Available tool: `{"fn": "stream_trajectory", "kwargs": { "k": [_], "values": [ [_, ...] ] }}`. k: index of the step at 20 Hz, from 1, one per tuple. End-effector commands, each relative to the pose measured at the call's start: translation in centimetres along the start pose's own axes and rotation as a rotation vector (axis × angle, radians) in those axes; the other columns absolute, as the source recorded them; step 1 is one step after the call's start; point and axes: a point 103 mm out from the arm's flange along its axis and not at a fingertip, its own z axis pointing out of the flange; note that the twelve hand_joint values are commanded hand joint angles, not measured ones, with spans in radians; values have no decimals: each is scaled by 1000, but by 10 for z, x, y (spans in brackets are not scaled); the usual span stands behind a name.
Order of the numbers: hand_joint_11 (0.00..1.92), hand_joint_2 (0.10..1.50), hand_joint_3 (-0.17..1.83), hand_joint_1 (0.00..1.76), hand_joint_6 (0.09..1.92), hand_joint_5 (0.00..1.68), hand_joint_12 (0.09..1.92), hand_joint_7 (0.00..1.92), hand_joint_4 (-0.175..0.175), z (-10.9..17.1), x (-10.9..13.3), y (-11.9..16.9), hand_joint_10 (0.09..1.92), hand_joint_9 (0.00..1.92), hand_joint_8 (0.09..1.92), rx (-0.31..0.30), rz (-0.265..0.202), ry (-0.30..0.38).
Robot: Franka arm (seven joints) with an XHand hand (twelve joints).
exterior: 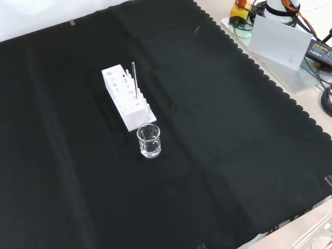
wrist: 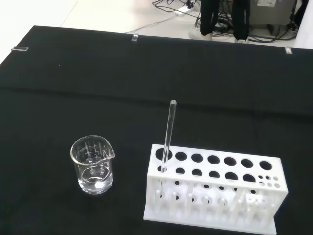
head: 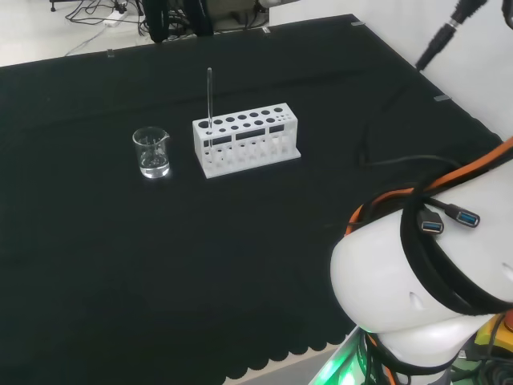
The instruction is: Take the glass rod from the white test tube rack.
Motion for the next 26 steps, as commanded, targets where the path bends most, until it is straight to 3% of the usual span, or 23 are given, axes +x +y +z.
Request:
{"fn": "stream_trajectory", "kwargs": {
  "k": [1,16,26],
  "values": [
    [0,1205,-175,557,87,241,1451,66,-128,19,-12,46,800,174,737,-7,-37,1],
    [112,1199,-175,556,87,300,1439,164,-128,79,-25,115,772,295,751,18,-100,-1],
    [131,1203,-175,550,87,312,1434,181,-128,111,-21,133,764,309,752,71,-138,-20]
  ]
}}
